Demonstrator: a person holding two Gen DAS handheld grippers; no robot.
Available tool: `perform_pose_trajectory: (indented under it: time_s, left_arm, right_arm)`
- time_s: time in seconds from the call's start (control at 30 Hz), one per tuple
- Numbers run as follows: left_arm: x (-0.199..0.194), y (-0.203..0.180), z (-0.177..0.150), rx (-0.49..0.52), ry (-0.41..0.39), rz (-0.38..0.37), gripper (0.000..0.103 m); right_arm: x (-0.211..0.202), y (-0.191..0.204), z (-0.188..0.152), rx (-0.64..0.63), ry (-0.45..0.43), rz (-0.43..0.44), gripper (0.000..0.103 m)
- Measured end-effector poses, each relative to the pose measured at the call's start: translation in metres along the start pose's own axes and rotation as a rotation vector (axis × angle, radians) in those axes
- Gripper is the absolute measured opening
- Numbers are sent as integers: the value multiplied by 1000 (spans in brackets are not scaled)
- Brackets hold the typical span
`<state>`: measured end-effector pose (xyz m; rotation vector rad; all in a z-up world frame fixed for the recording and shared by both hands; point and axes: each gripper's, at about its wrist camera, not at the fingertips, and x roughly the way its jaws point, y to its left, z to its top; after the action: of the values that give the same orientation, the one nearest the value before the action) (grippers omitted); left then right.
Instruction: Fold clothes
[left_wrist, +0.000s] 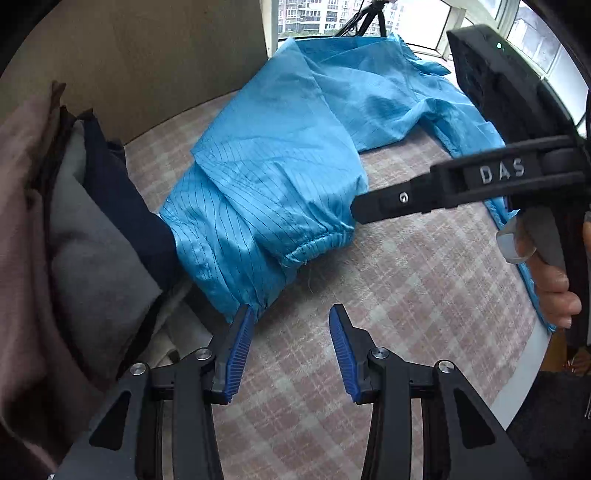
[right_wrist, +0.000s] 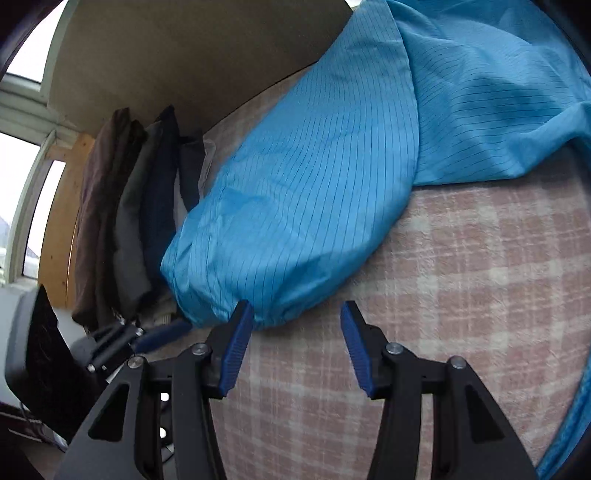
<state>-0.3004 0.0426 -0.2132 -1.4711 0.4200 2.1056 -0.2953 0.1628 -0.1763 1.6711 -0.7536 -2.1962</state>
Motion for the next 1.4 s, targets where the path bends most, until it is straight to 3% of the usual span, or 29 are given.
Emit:
perform_pose_trajectory:
  time_s: [0.13, 0.2, 0.23, 0.27, 0.3, 0.37, 0.47, 0.57, 0.67, 0.73, 0.83, 0.9, 1.03, 1.1, 1.17, 1.23, 1.27, 1.3, 1.4]
  left_arm:
    - [23, 7, 9, -77, 3, 3, 39]
    - [30, 8, 15, -92, -11, -8, 33]
    - [32, 9, 18, -105, -19, -27, 17]
    - [32, 9, 21, -127, -23, -67, 8]
    - [31, 9, 25, -152, -28, -123, 7]
    - [20, 2, 31, -181, -63, -218, 3]
    - [-10, -21, 40, -201, -136, -346, 3]
    - [-55, -52, 50, -192, -232, -496, 3]
    - [-101, -77, 58, -195, -330, -655, 3]
    - [-123, -83, 58, -208, -380, -722, 3]
    - [-136, -84, 48, -216, -416, -670, 3]
    - [-129, -69, 34, -257, -391, -620, 5]
    - [-112, -37, 2, -335, -319, -447, 15]
    - [-104, -21, -14, -371, -284, -354, 15]
    - [-95, -5, -30, -406, -248, -262, 15]
    - [-87, 11, -46, -440, -212, -169, 15]
    - [-83, 19, -54, -457, -194, -123, 17]
    - [-80, 23, -57, -457, -183, -98, 19]
    - [-74, 22, -51, -411, -169, -91, 23]
  right_arm:
    - [23, -5, 16, 33, 32, -8, 50]
    - [26, -4, 21, 16, 29, 71, 49]
    - [27, -3, 23, 2, 30, 113, 45]
    - [26, -2, 24, -12, 40, 146, 28]
    - [23, -1, 25, -27, 44, 173, 15]
    - [6, -3, 29, -44, 25, 217, 8]
    - [-33, -10, 35, -54, -18, 283, 6]
    - [-99, -6, 40, -117, -86, 339, 6]
    - [-170, 22, 43, -283, -142, 317, 6]
    - [-201, 52, 43, -413, -146, 274, 6]
    - [-211, 89, 49, -534, -108, 253, 6]
    - [-181, 114, 56, -573, -46, 222, 6]
    - [-64, 145, 54, -605, 250, 98, 8]
    - [-37, 142, 47, -583, 345, 81, 9]
    - [-53, 129, 44, -563, 331, 157, 13]
    - [-83, 109, 43, -548, 257, 209, 32]
    - [-99, 98, 42, -538, 205, 219, 49]
    - [-110, 85, 38, -523, 156, 201, 57]
    - [-108, 35, 24, -411, 123, 112, 57]
